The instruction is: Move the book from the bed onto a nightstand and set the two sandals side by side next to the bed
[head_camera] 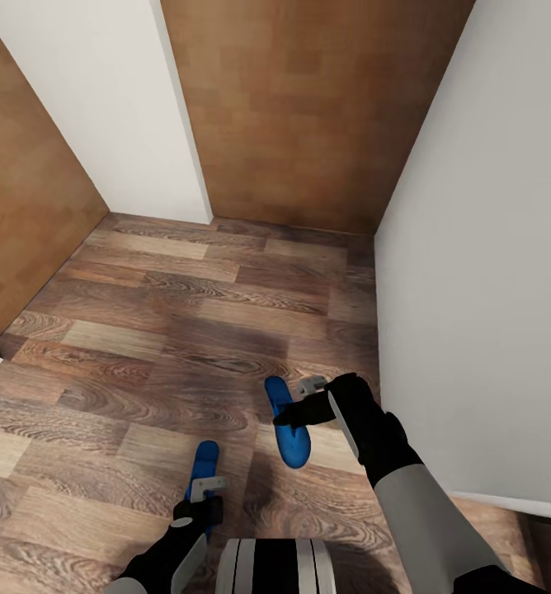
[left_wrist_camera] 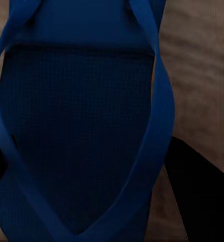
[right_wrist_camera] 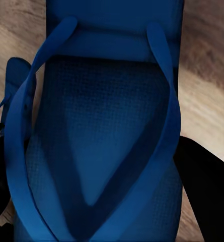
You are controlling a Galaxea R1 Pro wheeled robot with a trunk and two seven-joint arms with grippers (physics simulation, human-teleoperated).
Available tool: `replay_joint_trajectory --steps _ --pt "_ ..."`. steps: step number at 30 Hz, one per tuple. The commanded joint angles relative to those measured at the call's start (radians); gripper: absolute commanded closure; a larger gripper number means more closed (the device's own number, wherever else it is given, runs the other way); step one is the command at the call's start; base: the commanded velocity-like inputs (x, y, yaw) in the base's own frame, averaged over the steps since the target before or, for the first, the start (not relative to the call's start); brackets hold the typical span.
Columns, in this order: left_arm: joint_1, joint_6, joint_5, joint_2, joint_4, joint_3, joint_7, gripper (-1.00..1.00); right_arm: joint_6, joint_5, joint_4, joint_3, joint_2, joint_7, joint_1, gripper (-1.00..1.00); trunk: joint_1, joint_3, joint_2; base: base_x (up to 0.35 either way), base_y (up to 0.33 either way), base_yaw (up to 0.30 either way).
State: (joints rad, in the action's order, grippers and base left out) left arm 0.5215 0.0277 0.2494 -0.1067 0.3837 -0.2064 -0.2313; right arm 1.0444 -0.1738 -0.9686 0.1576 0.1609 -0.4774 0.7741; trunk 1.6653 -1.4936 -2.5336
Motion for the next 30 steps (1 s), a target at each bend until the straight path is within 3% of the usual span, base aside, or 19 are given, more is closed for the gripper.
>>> replay_joint_trajectory --steps 1,30 --pt "0.000 0.003 0.010 0.001 0.001 -0.008 -0.008 1.00 0.003 -0.011 -0.001 0.000 0.000 -0.007 0.000 1.00 -0.001 0.003 0.000 0.000 0.000 0.000" --pt "0.000 0.001 0.010 0.008 -0.003 -0.007 -0.008 1.00 0.003 -0.012 0.000 -0.001 0.000 -0.007 -0.006 1.00 -0.014 0.115 0.007 0.000 0.000 0.000"
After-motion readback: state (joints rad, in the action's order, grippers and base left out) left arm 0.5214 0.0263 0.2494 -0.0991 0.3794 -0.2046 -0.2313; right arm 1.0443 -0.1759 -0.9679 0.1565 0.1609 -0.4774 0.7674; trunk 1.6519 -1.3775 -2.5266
